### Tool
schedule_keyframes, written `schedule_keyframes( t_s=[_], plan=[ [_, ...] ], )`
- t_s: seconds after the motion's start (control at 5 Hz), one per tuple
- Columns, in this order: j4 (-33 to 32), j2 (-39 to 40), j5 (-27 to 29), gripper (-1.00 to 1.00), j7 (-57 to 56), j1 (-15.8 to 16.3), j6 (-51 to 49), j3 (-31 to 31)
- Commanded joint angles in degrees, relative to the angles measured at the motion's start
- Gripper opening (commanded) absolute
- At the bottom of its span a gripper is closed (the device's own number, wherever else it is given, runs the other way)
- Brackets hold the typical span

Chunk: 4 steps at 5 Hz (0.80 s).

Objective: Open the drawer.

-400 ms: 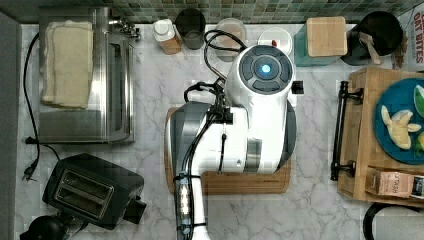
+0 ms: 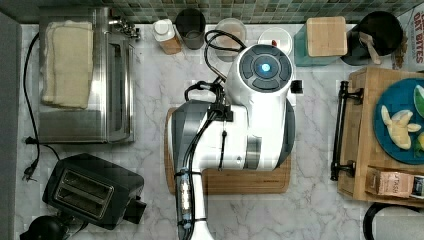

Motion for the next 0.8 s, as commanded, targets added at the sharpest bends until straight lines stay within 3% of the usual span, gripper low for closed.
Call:
schedule_keyframes(
  t_s=[0.2, 0.6, 0.8],
  plan=[
    [-5.91, -3.47, -6.29, 1.0, -11.78, -1.86, 3.05, -1.41],
    [-8.16, -3.23, -6.59, 1.0, -27.9, -5.04, 7.84, -4.89],
    [-4.17, -0.08, -8.16, 1.0, -31.97, -6.56, 5.4, -5.92]
  ],
)
